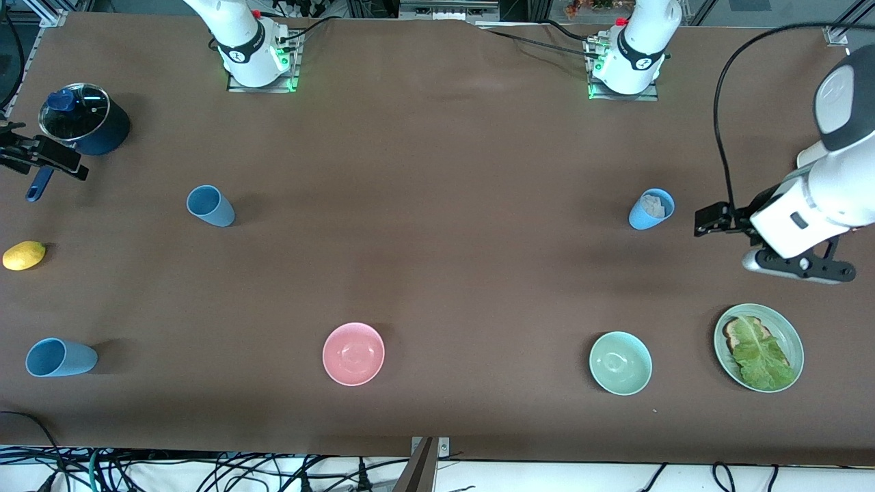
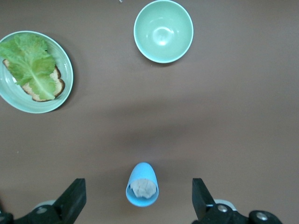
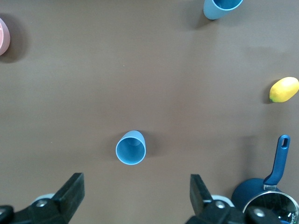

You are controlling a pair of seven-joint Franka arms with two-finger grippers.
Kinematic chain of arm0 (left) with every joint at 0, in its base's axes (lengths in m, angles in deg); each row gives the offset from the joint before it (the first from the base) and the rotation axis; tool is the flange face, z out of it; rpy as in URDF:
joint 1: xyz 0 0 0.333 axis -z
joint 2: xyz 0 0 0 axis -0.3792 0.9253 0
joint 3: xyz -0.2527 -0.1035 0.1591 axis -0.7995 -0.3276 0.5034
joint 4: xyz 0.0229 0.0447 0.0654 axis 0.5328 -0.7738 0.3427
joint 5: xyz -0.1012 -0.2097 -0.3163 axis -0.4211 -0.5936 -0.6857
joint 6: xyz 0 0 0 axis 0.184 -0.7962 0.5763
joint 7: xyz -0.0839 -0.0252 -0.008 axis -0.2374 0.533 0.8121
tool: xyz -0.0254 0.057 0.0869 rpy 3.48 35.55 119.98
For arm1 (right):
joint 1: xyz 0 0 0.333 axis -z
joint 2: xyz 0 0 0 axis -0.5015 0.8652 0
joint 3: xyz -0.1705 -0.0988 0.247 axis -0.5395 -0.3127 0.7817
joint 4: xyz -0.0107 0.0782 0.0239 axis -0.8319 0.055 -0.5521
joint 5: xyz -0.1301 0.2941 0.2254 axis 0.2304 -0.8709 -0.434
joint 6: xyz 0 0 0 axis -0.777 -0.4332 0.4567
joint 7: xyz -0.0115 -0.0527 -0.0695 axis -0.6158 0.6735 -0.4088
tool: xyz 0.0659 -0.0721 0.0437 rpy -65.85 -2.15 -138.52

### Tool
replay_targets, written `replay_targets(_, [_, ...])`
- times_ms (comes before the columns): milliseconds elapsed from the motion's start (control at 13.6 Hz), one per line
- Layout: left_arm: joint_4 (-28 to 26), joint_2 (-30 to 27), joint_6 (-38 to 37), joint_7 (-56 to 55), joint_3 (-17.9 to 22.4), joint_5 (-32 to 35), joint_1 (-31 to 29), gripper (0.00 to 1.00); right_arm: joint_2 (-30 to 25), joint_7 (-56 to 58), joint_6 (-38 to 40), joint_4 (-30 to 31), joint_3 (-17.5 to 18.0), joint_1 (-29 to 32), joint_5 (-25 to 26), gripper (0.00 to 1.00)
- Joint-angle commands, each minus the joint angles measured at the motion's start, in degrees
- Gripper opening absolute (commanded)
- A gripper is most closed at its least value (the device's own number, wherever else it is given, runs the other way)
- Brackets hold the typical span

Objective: Stack blue cups with both arms

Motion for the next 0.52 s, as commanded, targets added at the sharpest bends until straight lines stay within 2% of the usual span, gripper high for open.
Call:
replay_targets(0, [-7.2,-2.3,5.1,1.1,-0.3,-1.9,-1.9,1.00,-0.6,1.0,0.4,0.2,-0.1,0.0,-0.4,1.00])
replay_targets(147, [-12.4,-4.4,7.9,1.3,-0.3,-2.1,-3.0,1.00,-0.6,1.0,0.4,0.2,-0.1,0.0,-0.4,1.00])
replay_targets(368, [-27.5,-12.1,19.7,5.4,0.1,-2.1,-3.4,1.00,-0.5,1.0,0.4,0.2,-0.1,0.0,-0.4,1.00])
replay_targets(442, [-30.5,-14.0,21.0,6.8,0.2,-2.1,-4.3,1.00,-0.5,1.0,0.4,0.2,-0.2,0.0,-0.4,1.00])
